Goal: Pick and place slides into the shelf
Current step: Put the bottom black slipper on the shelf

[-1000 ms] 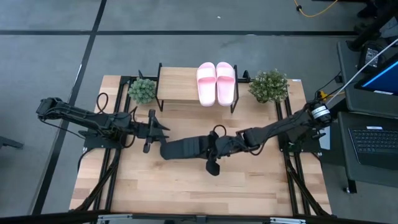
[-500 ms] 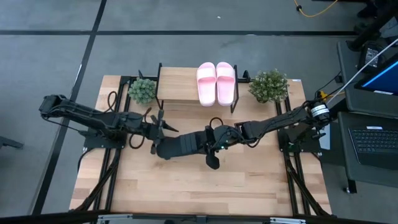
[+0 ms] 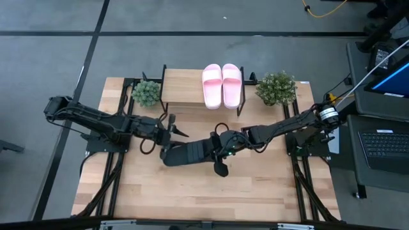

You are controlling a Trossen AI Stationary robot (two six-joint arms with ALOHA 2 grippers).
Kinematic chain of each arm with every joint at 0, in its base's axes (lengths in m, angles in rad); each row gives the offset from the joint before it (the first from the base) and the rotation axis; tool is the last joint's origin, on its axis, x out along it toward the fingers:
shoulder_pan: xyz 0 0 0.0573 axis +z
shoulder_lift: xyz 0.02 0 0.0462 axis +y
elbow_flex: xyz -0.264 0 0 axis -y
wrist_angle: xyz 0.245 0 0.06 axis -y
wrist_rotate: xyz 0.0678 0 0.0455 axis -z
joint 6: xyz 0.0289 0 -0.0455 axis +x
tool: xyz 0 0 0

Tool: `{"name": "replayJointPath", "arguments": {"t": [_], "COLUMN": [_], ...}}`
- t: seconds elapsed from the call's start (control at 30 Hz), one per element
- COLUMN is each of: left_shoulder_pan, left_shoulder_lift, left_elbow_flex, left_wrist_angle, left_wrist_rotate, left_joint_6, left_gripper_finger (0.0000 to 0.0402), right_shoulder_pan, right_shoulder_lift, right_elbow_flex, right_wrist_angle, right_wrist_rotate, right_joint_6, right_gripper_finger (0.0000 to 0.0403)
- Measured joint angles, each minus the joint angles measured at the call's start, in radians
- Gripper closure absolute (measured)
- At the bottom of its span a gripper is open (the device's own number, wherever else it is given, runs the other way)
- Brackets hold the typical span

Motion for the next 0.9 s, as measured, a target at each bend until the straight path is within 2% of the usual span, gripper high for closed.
{"name": "replayJointPath", "arguments": {"t": [0.27, 0.57, 0.9], "left_shoulder_pan": [-0.019, -0.064, -0.075], "left_shoulder_lift": [-0.015, -0.107, -0.070], "left_elbow_flex": [0.002, 0.002, 0.002], "left_wrist_angle": [-0.056, -0.127, -0.096], "left_wrist_rotate": [-0.004, -0.038, -0.049], "left_joint_6": [0.005, 0.003, 0.005], "left_gripper_finger": [0.0266, 0.0266, 0.0266], "right_shoulder_pan": [-0.001, -0.002, -0.002], "right_shoulder_lift": [0.000, 0.000, 0.000], "right_elbow_flex": [0.000, 0.002, 0.002], "right_wrist_angle": [0.006, 0.009, 0.015], "right_wrist_rotate": [-0.016, -0.012, -0.014], "right_joint_6": [-0.004, -0.015, -0.022], "right_gripper_finger": [0.0393, 0.0393, 0.0393]}}
